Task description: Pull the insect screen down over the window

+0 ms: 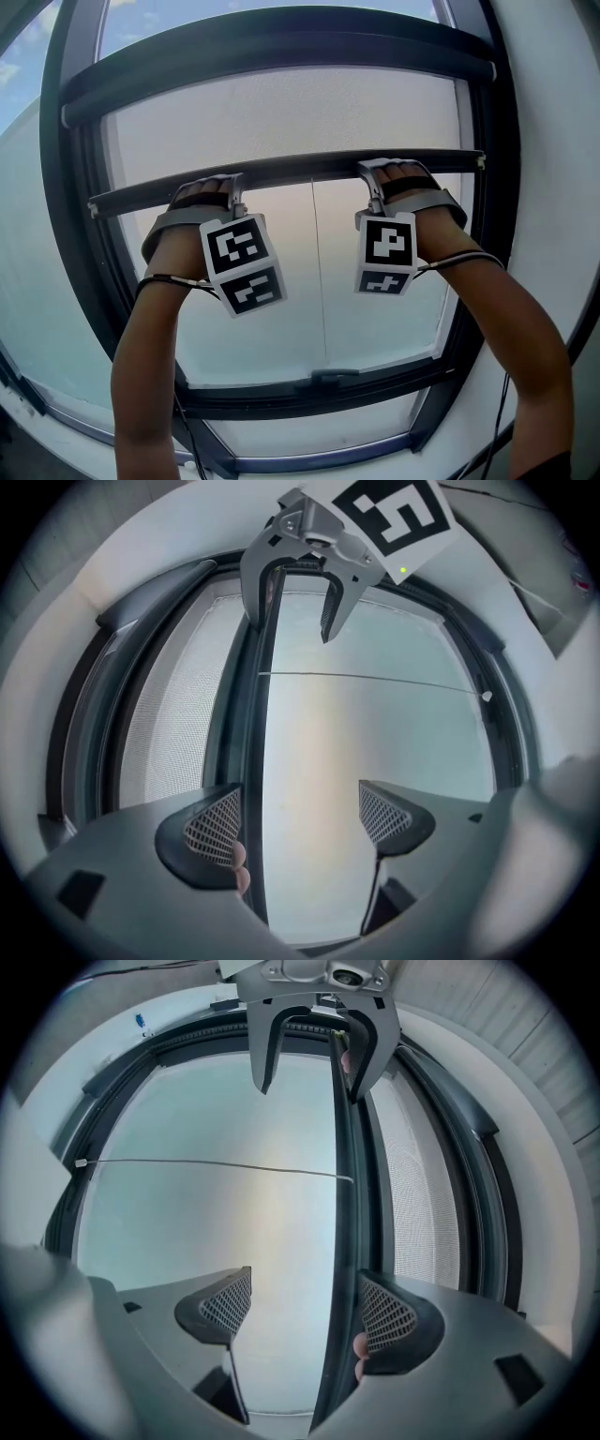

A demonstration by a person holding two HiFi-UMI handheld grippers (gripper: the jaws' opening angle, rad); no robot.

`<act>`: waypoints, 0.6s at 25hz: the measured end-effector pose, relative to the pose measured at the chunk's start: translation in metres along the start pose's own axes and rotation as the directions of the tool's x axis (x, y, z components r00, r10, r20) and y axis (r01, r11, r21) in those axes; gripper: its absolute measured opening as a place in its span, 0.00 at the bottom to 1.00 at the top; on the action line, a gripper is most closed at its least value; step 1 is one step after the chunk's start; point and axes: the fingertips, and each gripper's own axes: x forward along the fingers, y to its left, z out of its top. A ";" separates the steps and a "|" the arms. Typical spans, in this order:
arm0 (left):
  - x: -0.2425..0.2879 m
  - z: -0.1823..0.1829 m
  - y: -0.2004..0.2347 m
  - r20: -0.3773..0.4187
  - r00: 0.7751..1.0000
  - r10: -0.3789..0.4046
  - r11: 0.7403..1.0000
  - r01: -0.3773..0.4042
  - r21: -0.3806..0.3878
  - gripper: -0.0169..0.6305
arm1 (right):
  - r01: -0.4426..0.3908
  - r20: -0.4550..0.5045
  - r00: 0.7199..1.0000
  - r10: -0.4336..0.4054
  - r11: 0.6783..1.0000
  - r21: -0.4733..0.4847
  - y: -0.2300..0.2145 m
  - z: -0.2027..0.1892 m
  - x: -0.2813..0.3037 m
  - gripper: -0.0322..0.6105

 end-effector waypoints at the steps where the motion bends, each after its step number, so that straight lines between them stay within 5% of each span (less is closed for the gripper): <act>1: 0.000 0.000 -0.003 0.000 1.000 -0.008 1.000 0.008 0.002 0.63 | -0.006 -0.001 1.000 0.006 1.000 -0.004 0.003 0.000 -0.001 0.60; 15: 0.000 0.000 -0.038 -0.004 0.998 -0.070 0.998 0.070 0.000 0.63 | -0.050 0.025 0.998 0.049 0.998 0.025 0.038 0.005 -0.006 0.60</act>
